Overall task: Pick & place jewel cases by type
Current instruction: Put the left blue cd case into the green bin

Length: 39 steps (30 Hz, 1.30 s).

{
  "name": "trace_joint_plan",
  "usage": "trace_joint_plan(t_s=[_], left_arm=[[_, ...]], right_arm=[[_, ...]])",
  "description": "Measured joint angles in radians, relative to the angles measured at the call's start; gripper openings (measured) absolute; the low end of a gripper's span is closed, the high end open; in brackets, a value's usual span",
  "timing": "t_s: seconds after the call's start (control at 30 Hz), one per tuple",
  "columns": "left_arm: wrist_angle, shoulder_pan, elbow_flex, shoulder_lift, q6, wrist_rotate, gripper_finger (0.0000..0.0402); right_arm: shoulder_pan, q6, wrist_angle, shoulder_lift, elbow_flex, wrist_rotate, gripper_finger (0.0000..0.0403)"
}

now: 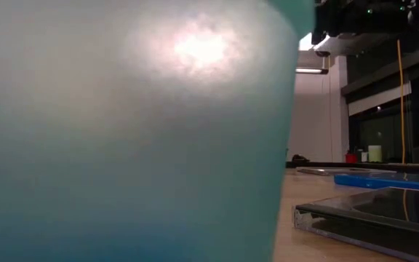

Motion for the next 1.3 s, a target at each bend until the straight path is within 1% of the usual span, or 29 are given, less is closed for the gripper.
trace_joint_plan(t_s=[0.1, 0.27, 0.43, 0.53, 0.67, 0.83, 1.13, 1.3], left_arm=[[0.059, 0.002, 0.0, 0.0, -0.062, -0.01, 0.0017], [0.114, 0.003, 0.0, 0.0, -0.201, -0.085, 0.0017], [0.115, -0.013, 0.0, 0.0, -0.328, -0.178, 0.0017], [0.115, -0.023, 0.0, 0.0, -0.362, -0.206, 0.0017], [0.1, -0.02, 0.0, 0.0, -0.357, -0.221, 0.0017], [0.075, -0.019, 0.0, 0.0, -0.259, -0.199, 0.0017], [-0.064, -0.019, 0.0, 0.0, 0.065, -0.122, 0.0017], [-0.103, -0.019, 0.0, 0.0, 0.259, -0.077, 0.0017]], right_arm=[[0.0, -0.002, -0.017, 0.0, 0.0, 0.0, 0.0006], [0.0, -0.004, -0.021, 0.0, 0.0, 0.0, 0.0006], [0.0, -0.004, -0.023, 0.0, 0.0, -0.001, 0.0006], [0.0, -0.011, -0.026, 0.0, 0.0, -0.001, 0.0006], [0.0, -0.033, -0.027, 0.0, 0.0, -0.001, 0.0006], [0.0, -0.046, -0.027, 0.0, 0.0, -0.001, 0.0006], [0.0, -0.033, -0.027, 0.0, 0.0, -0.001, 0.0006], [0.0, -0.005, -0.027, 0.0, 0.0, -0.001, 0.0006]])
